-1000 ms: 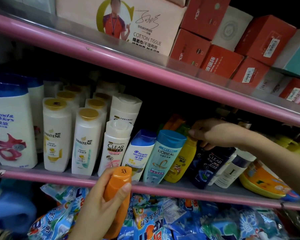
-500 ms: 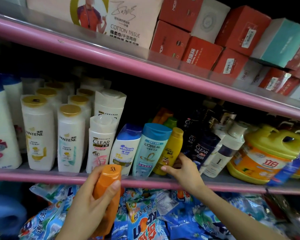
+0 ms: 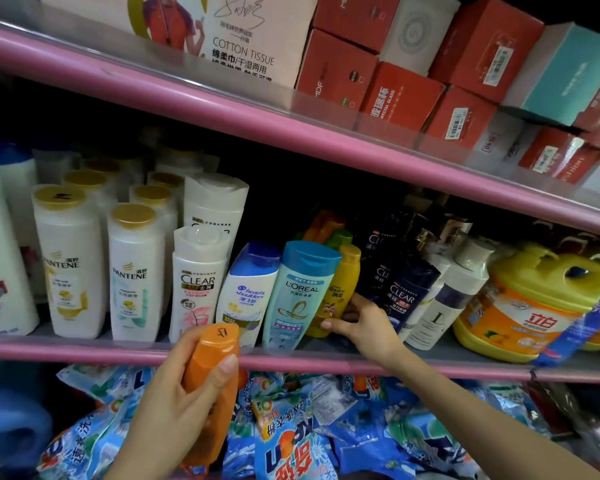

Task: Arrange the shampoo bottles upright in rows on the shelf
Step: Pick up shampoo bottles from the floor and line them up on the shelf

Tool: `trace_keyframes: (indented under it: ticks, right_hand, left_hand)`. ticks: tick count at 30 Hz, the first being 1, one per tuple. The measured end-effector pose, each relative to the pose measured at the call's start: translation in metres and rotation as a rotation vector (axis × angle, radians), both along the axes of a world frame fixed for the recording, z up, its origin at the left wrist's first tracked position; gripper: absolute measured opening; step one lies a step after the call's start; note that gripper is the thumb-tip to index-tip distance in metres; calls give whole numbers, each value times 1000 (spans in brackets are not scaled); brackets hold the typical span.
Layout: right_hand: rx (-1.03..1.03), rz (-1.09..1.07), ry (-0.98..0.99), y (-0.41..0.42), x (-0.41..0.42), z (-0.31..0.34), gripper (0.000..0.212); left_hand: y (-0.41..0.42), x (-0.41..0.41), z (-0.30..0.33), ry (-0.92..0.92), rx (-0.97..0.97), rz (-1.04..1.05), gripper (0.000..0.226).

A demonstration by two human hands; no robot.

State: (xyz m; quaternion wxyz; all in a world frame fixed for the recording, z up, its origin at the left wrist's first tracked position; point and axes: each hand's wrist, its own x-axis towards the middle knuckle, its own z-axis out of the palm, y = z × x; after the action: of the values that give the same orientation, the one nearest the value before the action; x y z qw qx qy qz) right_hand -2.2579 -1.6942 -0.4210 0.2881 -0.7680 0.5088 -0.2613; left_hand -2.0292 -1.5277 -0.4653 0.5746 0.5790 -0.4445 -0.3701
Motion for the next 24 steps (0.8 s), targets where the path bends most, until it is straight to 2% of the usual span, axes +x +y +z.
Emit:
trace_keyframes:
  ticks: [8, 10, 13, 16, 17, 20, 22, 24]
  right_hand:
    - [85, -41, 175, 28, -17, 12, 42]
    - [120, 56, 245, 47, -27, 19, 45]
    - [169, 309, 402, 73, -44, 35, 70]
    - [207, 450, 351, 91, -55, 52, 89]
    - [243, 473, 266, 94, -57, 59, 88]
    - [213, 408, -17, 88, -57, 68, 58]
    - [86, 270, -83, 74, -57, 66, 46]
    - [15, 226, -83, 58, -55, 63, 41]
  left_hand:
    - [19, -26, 8, 11, -4, -78, 30]
    - [19, -42, 21, -37, -5, -133, 34]
    - [9, -70, 54, -191, -24, -187, 33]
    - [-6, -97, 100, -368, -107, -214, 28]
    - [-14, -104, 116, -409, -125, -207, 25]
    - [-42, -116, 159, -531, -132, -178, 23]
    - [-58, -117, 180, -646, -126, -169, 25]
    - [-71, -116, 192, -740, -101, -178, 29]
